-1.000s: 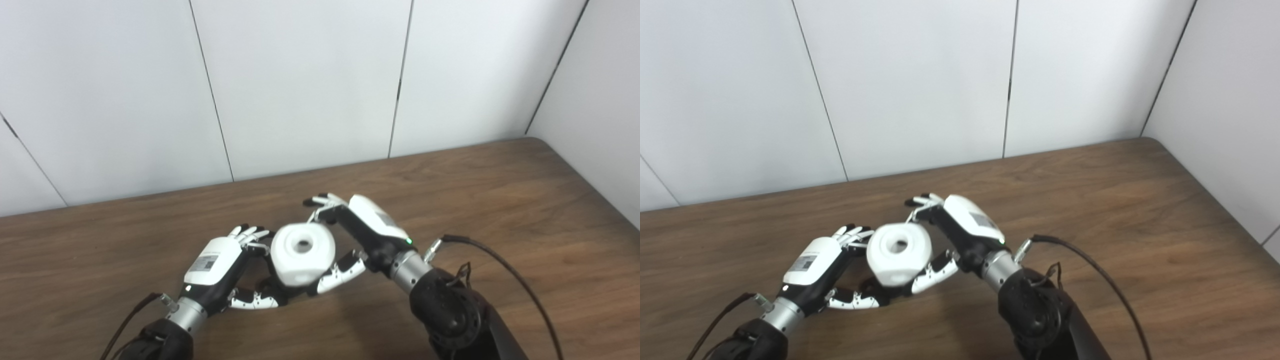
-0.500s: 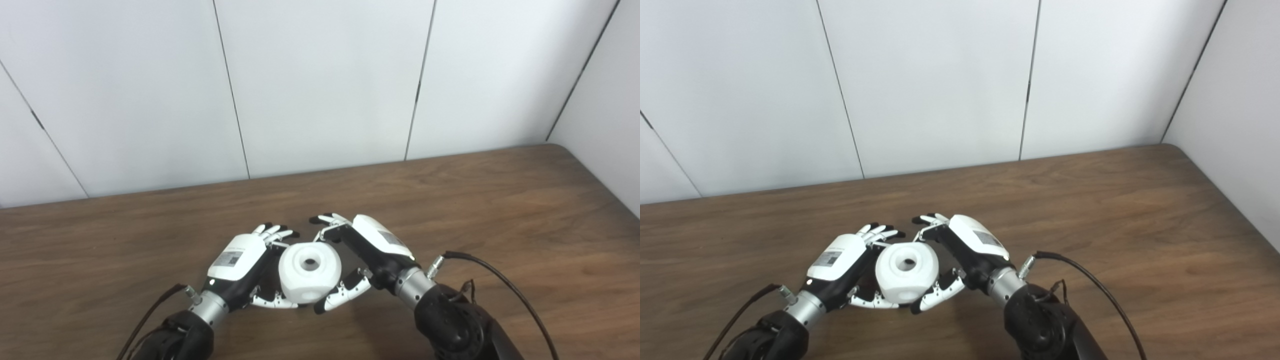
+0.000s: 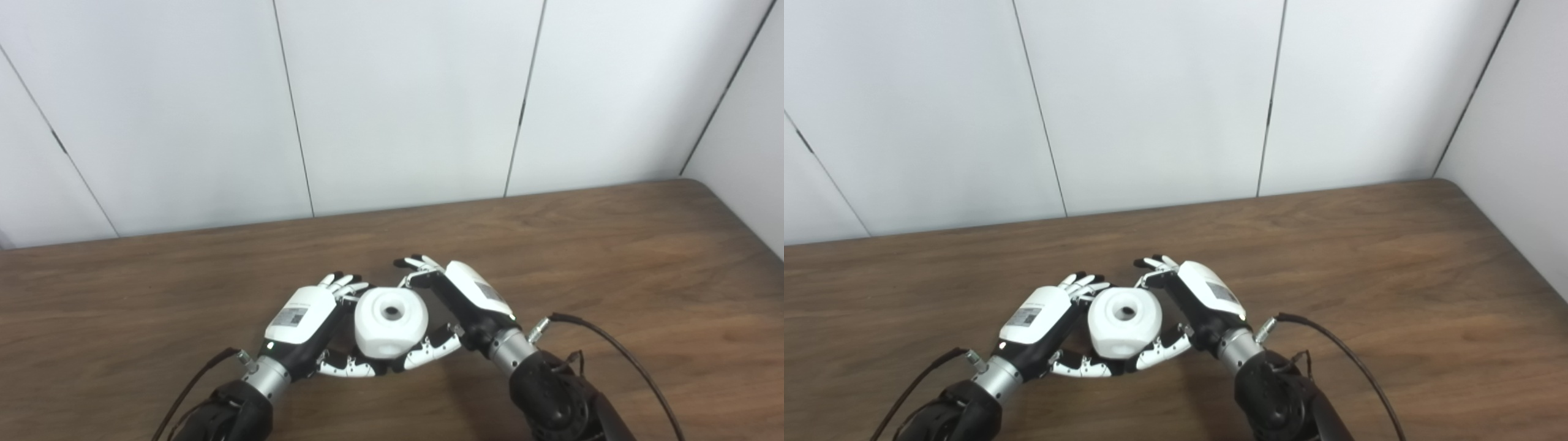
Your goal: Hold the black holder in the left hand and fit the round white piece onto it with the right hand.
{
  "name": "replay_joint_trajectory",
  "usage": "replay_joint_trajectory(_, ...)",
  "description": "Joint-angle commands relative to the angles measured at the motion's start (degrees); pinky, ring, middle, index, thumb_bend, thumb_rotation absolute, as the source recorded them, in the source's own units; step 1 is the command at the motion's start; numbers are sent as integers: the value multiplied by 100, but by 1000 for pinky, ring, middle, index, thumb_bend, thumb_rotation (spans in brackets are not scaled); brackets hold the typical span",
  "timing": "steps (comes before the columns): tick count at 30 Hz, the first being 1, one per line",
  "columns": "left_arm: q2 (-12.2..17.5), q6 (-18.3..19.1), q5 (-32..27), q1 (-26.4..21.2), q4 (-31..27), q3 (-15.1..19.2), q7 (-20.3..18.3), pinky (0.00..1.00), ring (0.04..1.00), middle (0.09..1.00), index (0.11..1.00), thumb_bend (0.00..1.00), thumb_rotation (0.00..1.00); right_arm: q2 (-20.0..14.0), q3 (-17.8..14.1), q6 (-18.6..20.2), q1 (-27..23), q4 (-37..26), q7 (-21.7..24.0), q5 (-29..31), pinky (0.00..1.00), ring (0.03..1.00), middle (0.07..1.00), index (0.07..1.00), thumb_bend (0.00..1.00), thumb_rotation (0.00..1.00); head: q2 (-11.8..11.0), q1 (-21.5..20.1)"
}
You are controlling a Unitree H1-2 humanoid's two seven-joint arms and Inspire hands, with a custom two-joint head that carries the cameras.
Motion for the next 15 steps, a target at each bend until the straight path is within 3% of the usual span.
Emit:
replay_joint_trajectory(1, -85, -137, 19, -85, -256, -101, 12, 1000, 956, 882, 481, 516, 54, 54, -61, -41, -130, 56, -145, -15, 823, 960, 906, 479, 510, 136, 4, -4)
replay_joint_trajectory(9, -90, -73, 50, -42, -333, -112, 4, 1000, 952, 880, 481, 517, 53, -10, -146, 50, -267, 30, -92, -67, 863, 965, 906, 480, 509, 137, 22, 26)
replay_joint_trajectory(15, -101, -102, 28, -45, -280, -125, 84, 1000, 951, 880, 481, 517, 53, -52, -194, -33, -222, 103, -143, -33, 824, 955, 899, 480, 510, 137, 7, 36)
